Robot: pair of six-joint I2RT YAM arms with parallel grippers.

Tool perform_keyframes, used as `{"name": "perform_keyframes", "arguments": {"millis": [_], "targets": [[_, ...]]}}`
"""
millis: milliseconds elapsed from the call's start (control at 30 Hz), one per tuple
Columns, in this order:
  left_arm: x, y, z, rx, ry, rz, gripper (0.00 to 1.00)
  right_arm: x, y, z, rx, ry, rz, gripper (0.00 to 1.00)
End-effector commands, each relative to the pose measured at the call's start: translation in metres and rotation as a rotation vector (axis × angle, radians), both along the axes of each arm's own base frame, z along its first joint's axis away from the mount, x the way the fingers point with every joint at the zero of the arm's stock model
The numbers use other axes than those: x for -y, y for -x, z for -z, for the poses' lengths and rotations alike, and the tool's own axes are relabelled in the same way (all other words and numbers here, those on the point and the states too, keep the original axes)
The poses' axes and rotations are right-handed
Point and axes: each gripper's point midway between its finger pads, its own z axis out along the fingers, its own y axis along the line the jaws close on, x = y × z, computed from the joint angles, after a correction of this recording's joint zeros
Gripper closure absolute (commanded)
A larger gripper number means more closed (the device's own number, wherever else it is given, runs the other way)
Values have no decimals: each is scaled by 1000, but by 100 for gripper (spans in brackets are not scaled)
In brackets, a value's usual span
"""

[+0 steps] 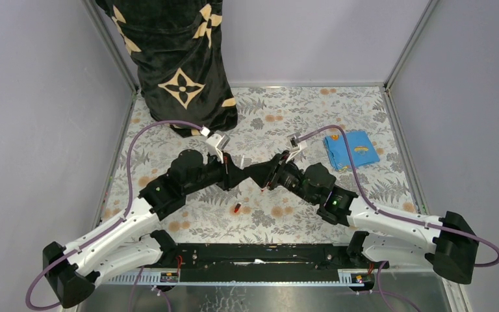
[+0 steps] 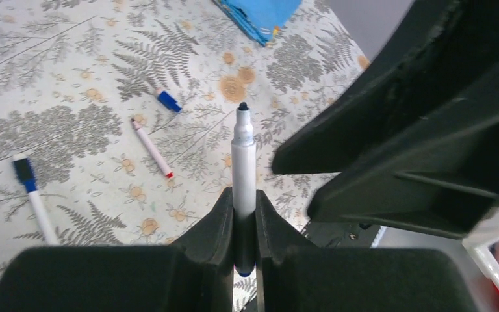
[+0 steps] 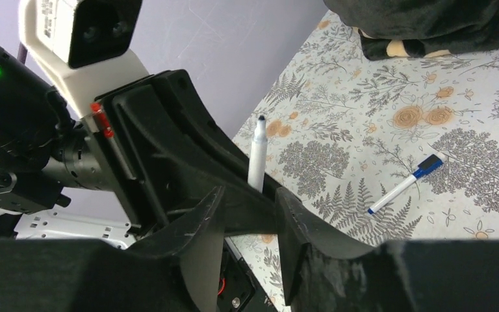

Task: Insert the pens into the pen caps

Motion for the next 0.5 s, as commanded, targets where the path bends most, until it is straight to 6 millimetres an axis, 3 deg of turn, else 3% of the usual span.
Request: {"name": "perform_keyframes", "arguments": {"millis": [0,100,233,467], "targets": [[-19,-15,-11,80,-44,-100,100,16,-3,-10,14,16,71,57],[-38,-18,-6,85,-120,-169,100,40,-18,21,-61,162,214,49],[-57,-18,4,67,-237,-209,100,76,-40,75,-166,510,346,42],[-75,-11,19,60,-317,-221,100,117,-76,140,-342,826,310,41]]}}
